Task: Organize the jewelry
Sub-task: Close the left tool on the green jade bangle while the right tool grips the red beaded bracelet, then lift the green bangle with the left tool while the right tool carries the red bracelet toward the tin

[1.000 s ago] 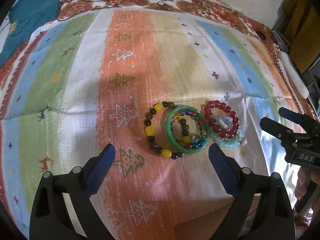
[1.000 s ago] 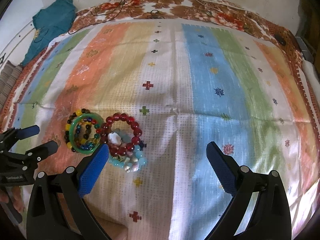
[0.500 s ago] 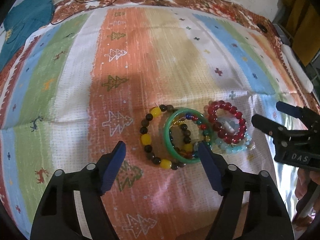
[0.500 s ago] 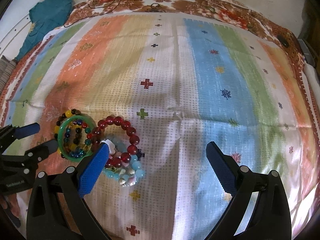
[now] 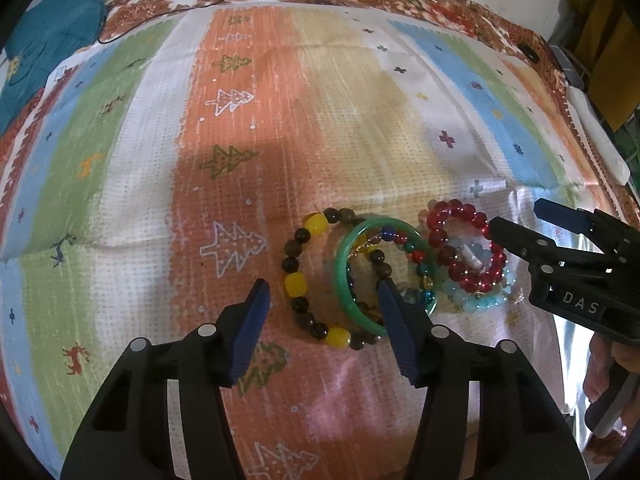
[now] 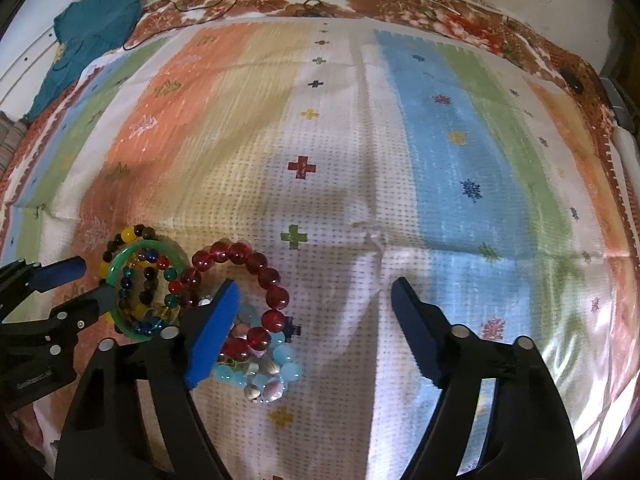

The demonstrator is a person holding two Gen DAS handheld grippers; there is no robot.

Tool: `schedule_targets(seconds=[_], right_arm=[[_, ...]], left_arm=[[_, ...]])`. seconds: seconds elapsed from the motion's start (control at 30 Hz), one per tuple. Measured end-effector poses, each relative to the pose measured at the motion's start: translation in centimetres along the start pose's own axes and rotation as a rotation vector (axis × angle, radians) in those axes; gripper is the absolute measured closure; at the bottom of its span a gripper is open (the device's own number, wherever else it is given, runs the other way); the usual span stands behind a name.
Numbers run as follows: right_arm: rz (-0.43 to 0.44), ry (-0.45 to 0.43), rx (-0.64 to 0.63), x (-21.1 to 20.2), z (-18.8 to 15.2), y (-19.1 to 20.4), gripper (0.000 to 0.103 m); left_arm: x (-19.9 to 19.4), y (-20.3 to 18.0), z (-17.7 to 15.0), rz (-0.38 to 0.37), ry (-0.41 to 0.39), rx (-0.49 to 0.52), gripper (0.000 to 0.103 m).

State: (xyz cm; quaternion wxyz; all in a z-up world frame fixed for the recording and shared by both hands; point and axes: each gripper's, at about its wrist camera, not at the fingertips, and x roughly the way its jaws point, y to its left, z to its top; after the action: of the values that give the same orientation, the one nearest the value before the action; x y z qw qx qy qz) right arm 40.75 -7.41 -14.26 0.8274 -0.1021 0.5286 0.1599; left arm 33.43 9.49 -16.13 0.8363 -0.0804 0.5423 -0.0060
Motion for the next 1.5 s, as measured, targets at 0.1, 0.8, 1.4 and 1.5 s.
schedule_targets(seconds=[0.1,0.8,1.4,1.5], right_arm=[[0.002,0.001,-0.006,0.1,0.1,0.2,0.034],[0.051,0.013,-0.074,0.9,-0.3,1.7,0.087],[0.055,-0.085,-0.106,-3.9,0.0,2.3,0.09],[0.059,-0.102,-0.11,-4.9,-0.1,2.4,0.09]], left_arm=[[0.1,-0.2,0.0,0.009,-0.015,0.015,0.049],[0.9,-1.7,0.0,0.052,-0.025,0.094,0.093],[-3.5,-2.3,1.2,0.055,-0.084,0.069,0.095],[-4.8,-2.2,1.4,0.06,-0.103,0.06,0.095]])
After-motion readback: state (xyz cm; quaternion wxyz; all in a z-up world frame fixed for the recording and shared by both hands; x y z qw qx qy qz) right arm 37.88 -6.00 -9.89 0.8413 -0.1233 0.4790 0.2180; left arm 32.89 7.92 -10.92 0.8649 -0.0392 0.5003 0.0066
